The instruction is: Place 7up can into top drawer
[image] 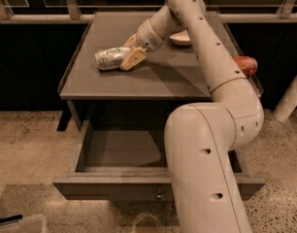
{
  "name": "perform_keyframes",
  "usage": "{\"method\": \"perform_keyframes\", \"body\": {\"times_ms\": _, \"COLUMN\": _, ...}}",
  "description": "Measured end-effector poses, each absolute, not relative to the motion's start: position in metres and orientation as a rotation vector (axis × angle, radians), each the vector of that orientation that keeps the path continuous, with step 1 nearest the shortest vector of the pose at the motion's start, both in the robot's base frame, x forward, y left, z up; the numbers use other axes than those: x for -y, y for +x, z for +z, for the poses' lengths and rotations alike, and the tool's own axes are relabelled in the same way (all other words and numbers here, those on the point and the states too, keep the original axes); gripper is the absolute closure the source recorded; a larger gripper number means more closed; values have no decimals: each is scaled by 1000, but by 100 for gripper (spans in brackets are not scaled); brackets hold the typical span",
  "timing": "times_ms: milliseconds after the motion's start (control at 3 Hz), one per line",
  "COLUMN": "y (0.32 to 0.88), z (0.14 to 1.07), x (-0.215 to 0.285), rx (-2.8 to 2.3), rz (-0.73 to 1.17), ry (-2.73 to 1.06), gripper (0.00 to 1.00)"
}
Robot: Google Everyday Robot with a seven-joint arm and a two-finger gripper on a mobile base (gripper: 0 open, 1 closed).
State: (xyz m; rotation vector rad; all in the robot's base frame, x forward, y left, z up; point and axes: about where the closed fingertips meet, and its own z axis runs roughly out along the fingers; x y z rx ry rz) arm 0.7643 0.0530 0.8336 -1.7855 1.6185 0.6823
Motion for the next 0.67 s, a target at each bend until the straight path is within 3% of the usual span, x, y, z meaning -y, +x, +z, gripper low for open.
{"method": "perform_keyframes", "body": {"times_ms": 667, "y": 731, "z": 838, "x": -26, "rx": -1739, "rz": 714, "ry": -1774, "gripper": 100}}
